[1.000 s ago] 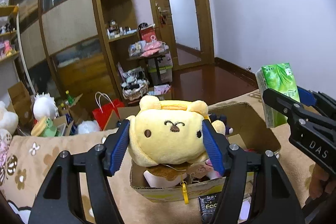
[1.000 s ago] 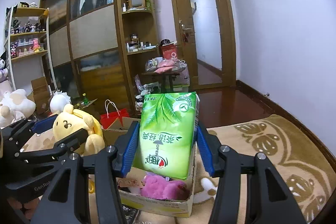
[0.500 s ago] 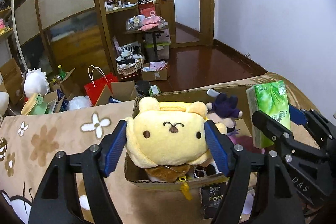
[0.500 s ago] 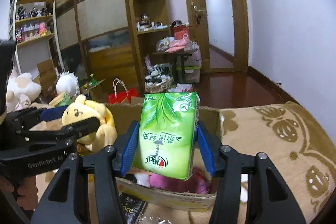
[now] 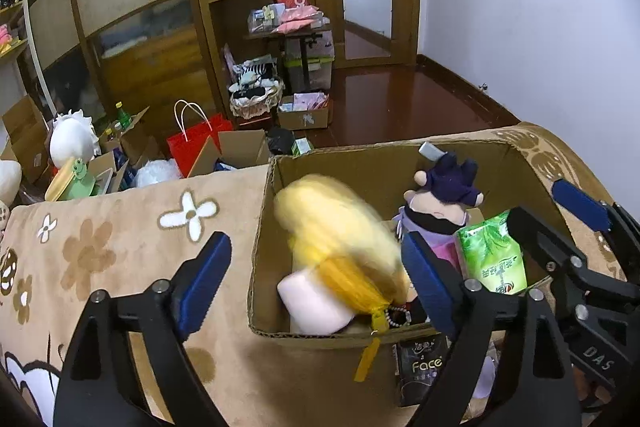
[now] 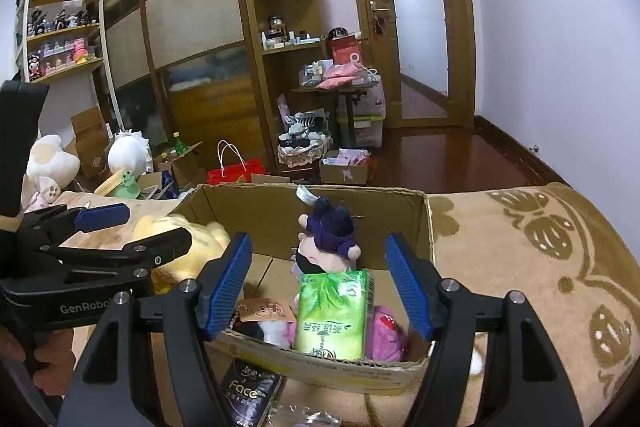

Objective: Organize soft objects
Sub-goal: 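Lower both items into the box and open both tools, then withdraw both tools from the box toward the black tissue pack and clear bag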

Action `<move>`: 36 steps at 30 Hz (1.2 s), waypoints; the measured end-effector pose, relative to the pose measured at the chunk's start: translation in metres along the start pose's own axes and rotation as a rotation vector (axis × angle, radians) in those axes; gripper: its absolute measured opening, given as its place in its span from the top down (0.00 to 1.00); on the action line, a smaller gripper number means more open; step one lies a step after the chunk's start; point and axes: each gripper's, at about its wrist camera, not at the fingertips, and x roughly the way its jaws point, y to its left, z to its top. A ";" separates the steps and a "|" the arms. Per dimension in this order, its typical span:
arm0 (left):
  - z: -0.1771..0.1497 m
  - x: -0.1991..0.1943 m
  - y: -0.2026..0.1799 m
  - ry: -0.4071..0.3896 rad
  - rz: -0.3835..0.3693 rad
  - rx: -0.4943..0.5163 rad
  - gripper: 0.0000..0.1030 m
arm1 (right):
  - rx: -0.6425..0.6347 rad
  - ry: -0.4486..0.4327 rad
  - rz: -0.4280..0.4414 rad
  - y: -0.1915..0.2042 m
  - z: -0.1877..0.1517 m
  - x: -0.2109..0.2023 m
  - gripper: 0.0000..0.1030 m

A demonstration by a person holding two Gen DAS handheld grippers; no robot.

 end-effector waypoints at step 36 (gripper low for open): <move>-0.052 -0.076 0.004 0.138 -0.071 -0.026 0.10 | 0.063 0.048 -0.061 0.000 -0.019 -0.086 0.00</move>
